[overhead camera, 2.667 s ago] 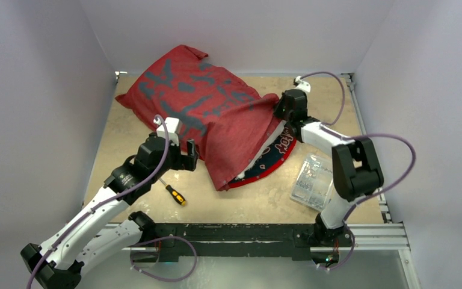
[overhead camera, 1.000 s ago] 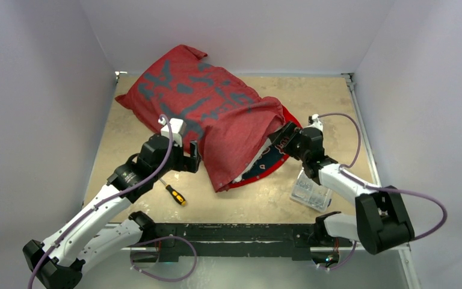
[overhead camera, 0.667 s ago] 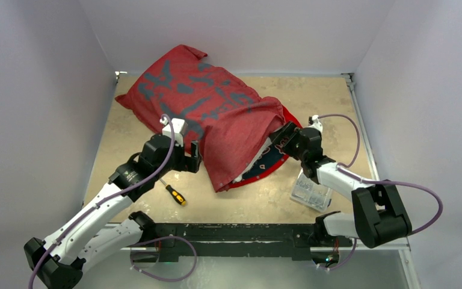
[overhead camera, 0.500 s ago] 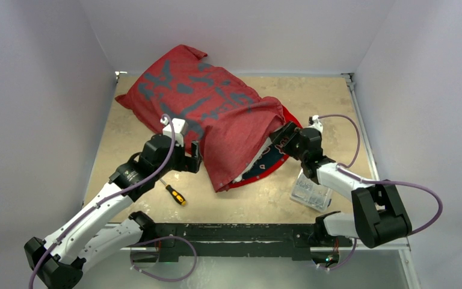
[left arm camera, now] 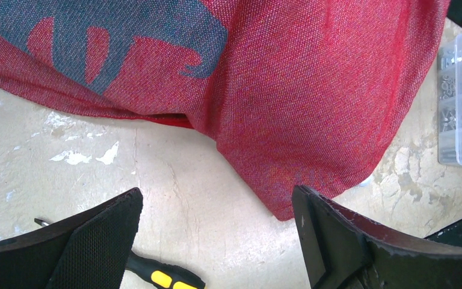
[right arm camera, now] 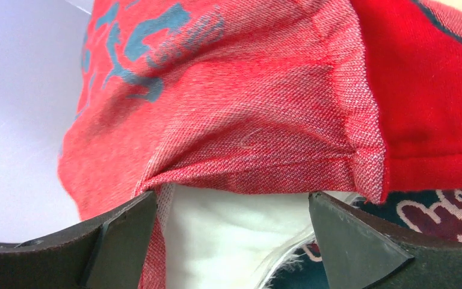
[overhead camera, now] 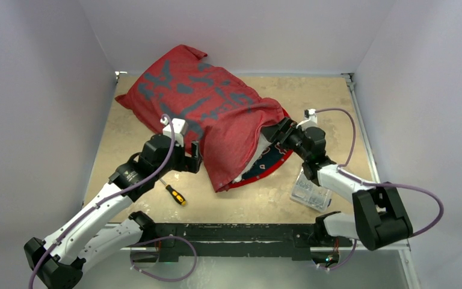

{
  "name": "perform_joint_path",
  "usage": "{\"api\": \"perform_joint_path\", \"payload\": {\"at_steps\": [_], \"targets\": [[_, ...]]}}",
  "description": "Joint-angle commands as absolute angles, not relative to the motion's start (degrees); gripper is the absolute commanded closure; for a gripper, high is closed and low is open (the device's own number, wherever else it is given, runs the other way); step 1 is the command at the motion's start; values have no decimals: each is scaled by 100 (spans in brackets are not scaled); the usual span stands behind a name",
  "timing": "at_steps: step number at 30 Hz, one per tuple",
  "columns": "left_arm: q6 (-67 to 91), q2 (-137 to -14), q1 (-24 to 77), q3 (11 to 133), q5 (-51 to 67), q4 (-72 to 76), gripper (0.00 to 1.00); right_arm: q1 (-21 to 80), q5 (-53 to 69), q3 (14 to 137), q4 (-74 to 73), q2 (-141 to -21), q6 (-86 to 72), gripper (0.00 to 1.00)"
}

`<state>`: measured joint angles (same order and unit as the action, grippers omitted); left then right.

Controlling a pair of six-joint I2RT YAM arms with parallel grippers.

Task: Remove the pillowcase from the pillow

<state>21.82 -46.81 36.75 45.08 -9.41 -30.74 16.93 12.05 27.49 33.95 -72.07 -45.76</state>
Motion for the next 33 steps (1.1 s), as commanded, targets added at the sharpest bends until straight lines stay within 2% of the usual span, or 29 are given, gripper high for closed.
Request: {"api": "perform_joint_path", "payload": {"at_steps": [1, 9, 17, 19, 20, 25, 33], "targets": [[2136, -4645, 3639, 4422, -861, -2865, 7, 1704, 1356, 2679, 3651, -7734, -4616, 1], [2136, -4693, 3641, 4416, -846, -2847, 7, 1702, 1731, 2391, 4223, -8609, -4693, 1], [2224, -4861, 3643, 4396, -656, -2726, 7, 1731, 3022, 2363, 5473, -9346, -4449, 3], [2309, -4900, 3640, 4367, -534, -2601, 7, 1790, 3204, 2481, 5596, -9398, -4395, 16], [2364, -4910, 3645, 4334, -442, -2507, 7, 1823, 3284, 2552, 5621, -9384, -4382, 27], [2733, -5072, 3643, 4048, -32, -1832, 7, 2094, 3395, 2954, 5344, -8824, -4347, 100], [3183, -5594, 3650, 4017, 342, -1085, 9, 2577, 2580, 3306, 4257, -7595, -4069, 100]]}}
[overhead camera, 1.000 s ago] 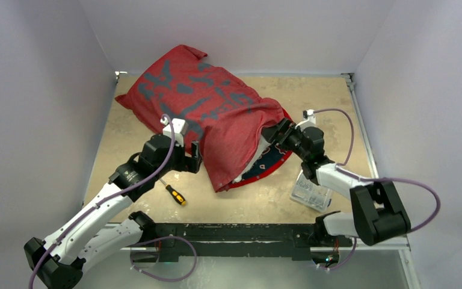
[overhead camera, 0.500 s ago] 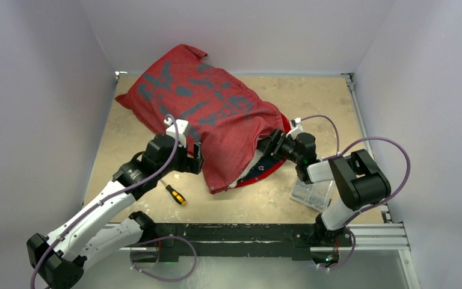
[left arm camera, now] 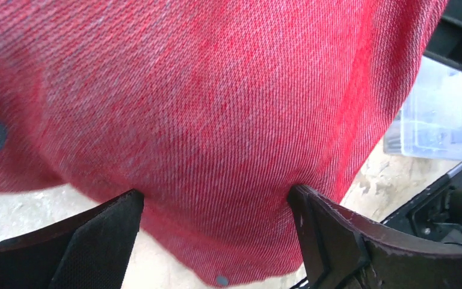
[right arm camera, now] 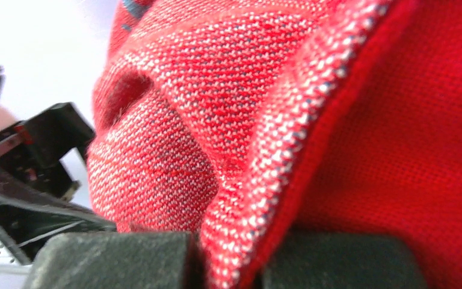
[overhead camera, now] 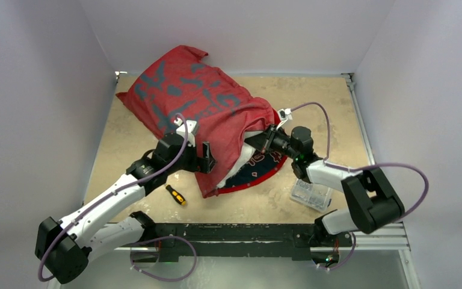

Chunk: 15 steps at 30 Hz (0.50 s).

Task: Remove the pillowcase from the pillow

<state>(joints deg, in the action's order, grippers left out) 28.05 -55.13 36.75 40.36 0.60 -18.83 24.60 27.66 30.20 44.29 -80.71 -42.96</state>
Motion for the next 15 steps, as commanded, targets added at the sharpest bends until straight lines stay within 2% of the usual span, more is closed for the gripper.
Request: {"api": "perform_joint_path", "payload": {"at_steps": [1, 8, 15], "targets": [[3271, -5637, 3659, 4017, 396, -937, 9, 2594, 2557, 3276, 4247, -7535, -4069, 100], [3434, -6153, 3812, 4327, 499, -612, 13, 2735, 2526, 3142, 4299, -7429, -4061, 100], [2813, -6509, 3876, 4902, -361, -1449, 43, 2769, 2339, 3218, 4036, -7269, -3956, 100]]}}
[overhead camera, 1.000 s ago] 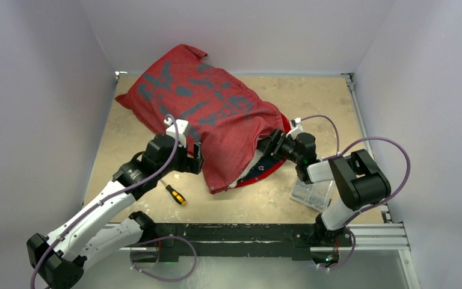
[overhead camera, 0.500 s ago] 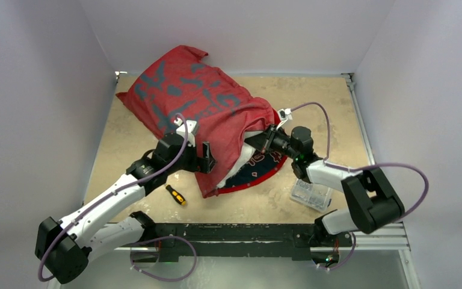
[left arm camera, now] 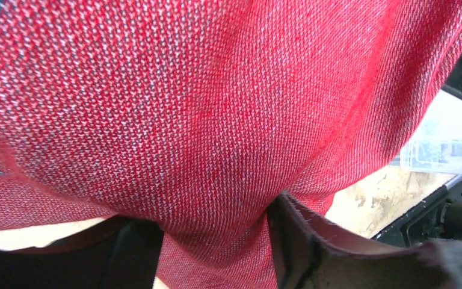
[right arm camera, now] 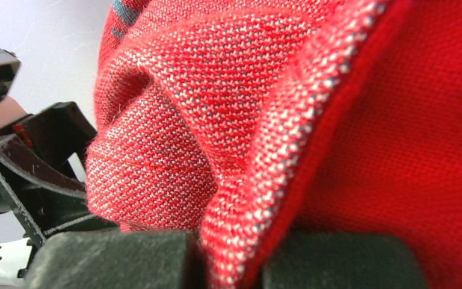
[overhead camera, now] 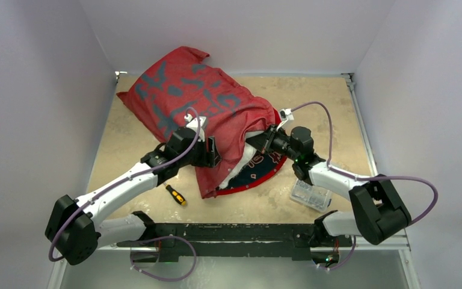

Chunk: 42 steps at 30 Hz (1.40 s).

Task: Remove the pillowcase from the pillow

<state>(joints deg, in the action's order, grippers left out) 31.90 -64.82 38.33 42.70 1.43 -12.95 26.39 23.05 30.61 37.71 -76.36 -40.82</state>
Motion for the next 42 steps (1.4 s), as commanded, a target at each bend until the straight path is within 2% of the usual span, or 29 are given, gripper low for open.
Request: {"api": "perform_joint_path", "payload": {"at_steps": [1, 4, 6, 11, 16, 21, 27, 35, 38, 42], "targets": [[2684, -6535, 3880, 5089, -543, -1688, 49, 2769, 2278, 3235, 3963, -7236, -3924, 100], [2328, -6625, 3875, 5731, -1080, -2365, 76, 2773, 2166, 3243, 3808, -7137, -3824, 100], [2115, -6694, 3870, 6024, -1369, -2587, 87, 2769, 2161, 3218, 3761, -7091, -3787, 100], [1769, -6985, 3859, 6594, -1951, -3034, 88, 2769, 2146, 3131, 3593, -6951, -3752, 100], [1538, -7093, 3804, 6554, -2852, -3044, 88, 2772, 1873, 3029, 3331, -6640, -3640, 100], [1415, -7430, 3364, 6619, -3468, -2817, 99, 2774, 2136, 3032, 3165, -6201, -3397, 100], [1549, -8352, 1952, 6957, -2676, -2262, 100, 2769, 2996, 3129, 3173, -5345, -3225, 100], [1822, -9917, 735, 7249, -2609, -1910, 100, 2765, 3557, 3223, 3355, -4959, -3188, 100], [1795, -10060, 655, 7329, -2055, -1921, 95, 2772, 3654, 3228, 3412, -5127, -3070, 100], [1870, -9381, 765, 7059, -1060, -1536, 82, 2776, 3980, 3144, 3723, -5408, -3055, 100]]}}
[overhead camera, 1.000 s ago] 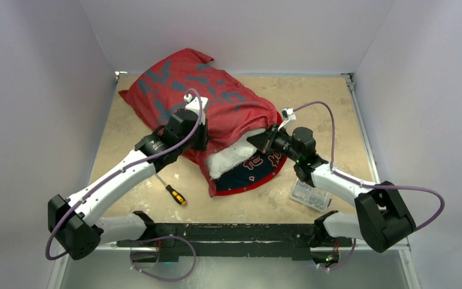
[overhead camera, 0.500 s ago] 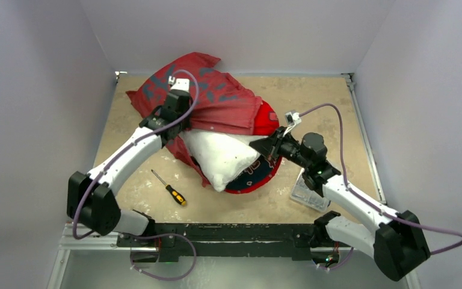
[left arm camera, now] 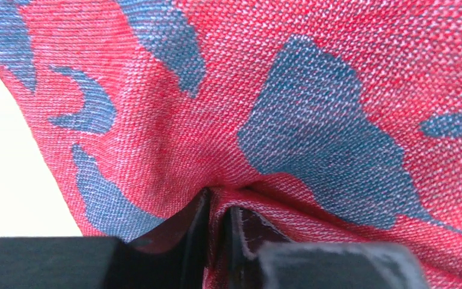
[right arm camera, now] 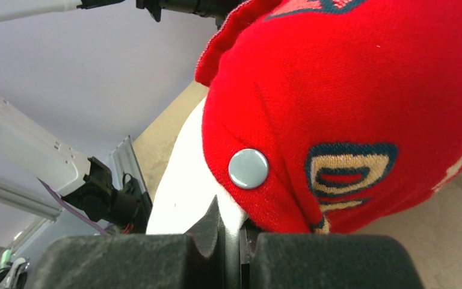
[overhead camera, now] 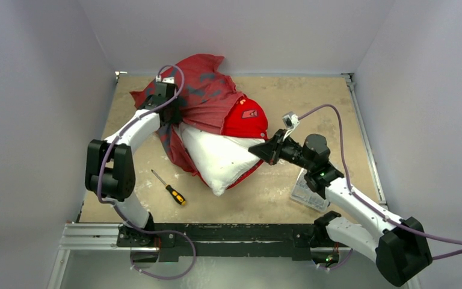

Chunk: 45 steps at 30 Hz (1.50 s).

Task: Remove the pillowcase from the pillow

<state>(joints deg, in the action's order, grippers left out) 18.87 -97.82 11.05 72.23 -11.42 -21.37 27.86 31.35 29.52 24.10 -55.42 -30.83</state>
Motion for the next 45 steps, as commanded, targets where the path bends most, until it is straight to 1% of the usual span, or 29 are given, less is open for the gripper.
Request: {"api": "perform_joint_path", "payload": {"at_steps": [1, 6, 9, 11, 12, 14, 16, 19, 24, 28, 34, 37, 45], "targets": [[1872, -9154, 820, 6967, -953, -1442, 78, 2777, 4026, 3135, 3786, -5477, -3066, 100], [1912, -8232, 1143, 6653, -642, -1379, 53, 2852, 4047, 3212, 4042, -5979, -3141, 100], [1804, -7795, 1510, 6683, -884, -1554, 40, 2956, 4029, 3250, 4248, -6287, -3272, 100], [1787, -7570, 1786, 6775, -1210, -1800, 28, 3058, 4028, 3244, 4474, -6445, -3376, 100], [1810, -7481, 1868, 6855, -1225, -1953, 20, 3122, 4011, 3219, 4609, -6511, -3434, 100], [1922, -7306, 1957, 6961, -1131, -2244, 9, 3212, 3967, 3149, 4904, -6611, -3554, 100], [2034, -6990, 2095, 6906, -1022, -2395, 3, 3308, 3698, 3171, 4964, -6723, -3602, 100], [2258, -6476, 2388, 6623, -847, -2468, 2, 3432, 3536, 3282, 4928, -6891, -3577, 100], [2715, -5676, 3253, 5858, -908, -2382, 3, 3522, 3282, 3430, 5036, -7312, -3718, 100], [2845, -5357, 3626, 5447, -773, -2379, 3, 3555, 3429, 3400, 5455, -7757, -4021, 100], [2831, -5382, 3725, 5018, -498, -2535, 2, 3612, 3410, 3402, 5611, -8085, -4157, 100], [2900, -5425, 3802, 4723, -673, -2357, 3, 3674, 3401, 3510, 5581, -8165, -4142, 100], [3308, -5768, 3894, 4157, -464, -1228, 1, 3935, 3407, 3749, 5559, -8481, -4078, 100]]}}
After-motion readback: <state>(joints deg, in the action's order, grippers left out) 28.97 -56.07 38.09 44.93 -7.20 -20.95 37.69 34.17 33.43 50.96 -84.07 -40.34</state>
